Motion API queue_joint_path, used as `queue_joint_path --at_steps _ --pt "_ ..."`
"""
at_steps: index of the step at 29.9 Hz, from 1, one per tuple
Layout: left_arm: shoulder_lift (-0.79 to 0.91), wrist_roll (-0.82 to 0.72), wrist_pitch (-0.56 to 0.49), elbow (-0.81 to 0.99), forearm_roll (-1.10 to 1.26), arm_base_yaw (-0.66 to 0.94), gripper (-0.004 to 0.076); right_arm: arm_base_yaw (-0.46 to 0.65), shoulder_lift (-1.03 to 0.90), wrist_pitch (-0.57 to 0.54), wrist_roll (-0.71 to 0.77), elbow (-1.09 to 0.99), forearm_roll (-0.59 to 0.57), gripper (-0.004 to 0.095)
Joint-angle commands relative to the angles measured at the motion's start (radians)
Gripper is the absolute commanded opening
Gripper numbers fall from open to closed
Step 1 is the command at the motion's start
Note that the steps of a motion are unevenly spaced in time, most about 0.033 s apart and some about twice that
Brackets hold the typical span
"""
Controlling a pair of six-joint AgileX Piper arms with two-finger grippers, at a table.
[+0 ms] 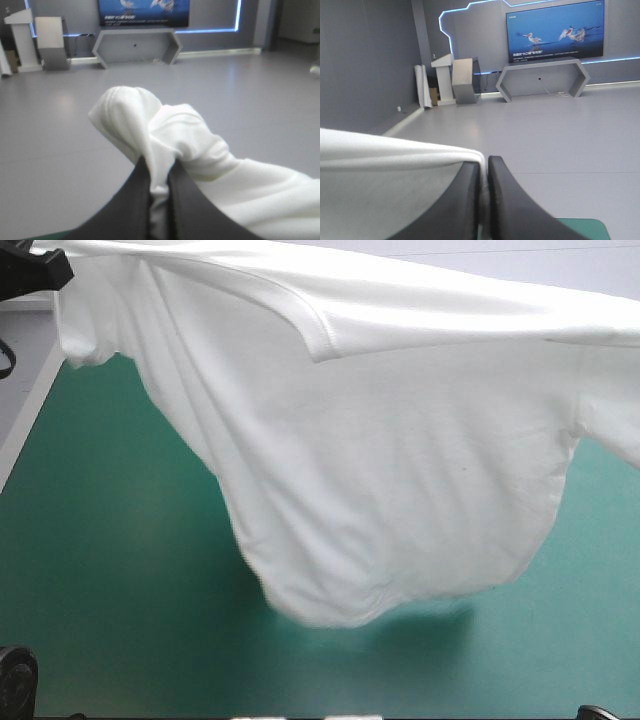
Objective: Fold the cloth
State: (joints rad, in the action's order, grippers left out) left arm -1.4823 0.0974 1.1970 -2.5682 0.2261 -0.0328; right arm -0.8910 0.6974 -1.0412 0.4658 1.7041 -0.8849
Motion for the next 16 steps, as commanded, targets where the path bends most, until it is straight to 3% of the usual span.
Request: queue_joint_path --at_steps 1,7,9,11,16 --pt "0.016 0.020 -0.002 -0.005 -0.157 0.016 -0.0010 0.009 0.150 0.020 -0.066 0.129 -0.157 -0.0018" --pt "0.001 0.041 -0.035 0.085 -0.173 0.016 -0.0010 0.016 0.453 -0.096 -0.077 0.322 -0.356 -0.0018" --pt "-0.012 0.051 -0.068 0.127 -0.130 0.016 -0.0010 0.049 0.544 -0.101 -0.109 0.392 -0.353 -0.0018" --pt "-0.038 0.065 -0.092 0.157 -0.072 0.016 -0.0010 0.126 0.622 -0.073 -0.148 0.460 -0.264 -0.0018" --pt "-0.155 0.063 -0.125 0.207 -0.120 0.016 -0.0010 0.507 0.839 -0.050 -0.295 0.567 0.251 -0.0018"
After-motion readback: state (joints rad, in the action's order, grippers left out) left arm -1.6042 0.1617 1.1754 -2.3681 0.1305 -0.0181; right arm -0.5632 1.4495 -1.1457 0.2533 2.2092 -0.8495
